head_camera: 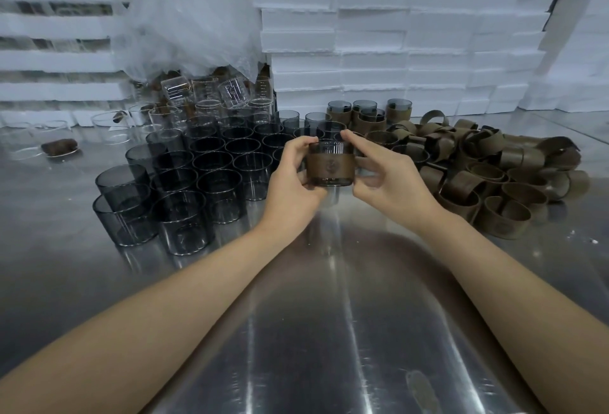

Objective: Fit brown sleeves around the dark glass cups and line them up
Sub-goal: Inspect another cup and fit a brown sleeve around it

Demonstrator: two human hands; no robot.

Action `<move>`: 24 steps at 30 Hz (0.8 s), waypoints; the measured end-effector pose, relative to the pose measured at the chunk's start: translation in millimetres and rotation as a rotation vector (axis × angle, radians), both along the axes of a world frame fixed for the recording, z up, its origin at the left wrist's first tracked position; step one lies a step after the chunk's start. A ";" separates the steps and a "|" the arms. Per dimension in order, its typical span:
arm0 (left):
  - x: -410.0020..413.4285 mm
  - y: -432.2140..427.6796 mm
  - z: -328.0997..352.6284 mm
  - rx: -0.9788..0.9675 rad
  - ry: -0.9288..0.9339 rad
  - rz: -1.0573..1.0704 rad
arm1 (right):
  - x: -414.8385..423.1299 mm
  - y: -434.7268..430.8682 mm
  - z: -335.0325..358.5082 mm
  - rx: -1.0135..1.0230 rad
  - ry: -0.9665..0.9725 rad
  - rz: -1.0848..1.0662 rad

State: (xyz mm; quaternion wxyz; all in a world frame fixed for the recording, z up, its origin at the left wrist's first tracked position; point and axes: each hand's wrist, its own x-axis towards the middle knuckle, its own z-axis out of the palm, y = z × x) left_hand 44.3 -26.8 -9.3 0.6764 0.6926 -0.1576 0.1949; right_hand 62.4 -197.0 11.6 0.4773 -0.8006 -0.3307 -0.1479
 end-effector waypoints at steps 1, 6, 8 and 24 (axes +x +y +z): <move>0.5 0.7 -1.1 0.026 0.006 0.000 | 0.5 -0.7 -0.8 -0.014 -0.011 -0.009; 2.5 10.8 -1.3 0.472 -0.040 0.114 | 4.9 -2.6 -5.5 -0.063 -0.030 -0.046; 3.9 16.0 0.4 0.633 -0.056 0.155 | 6.0 -3.7 -5.9 -0.054 -0.021 -0.057; 8.1 28.1 2.7 0.746 -0.061 0.060 | 8.2 -10.2 -10.2 -0.214 -0.083 -0.121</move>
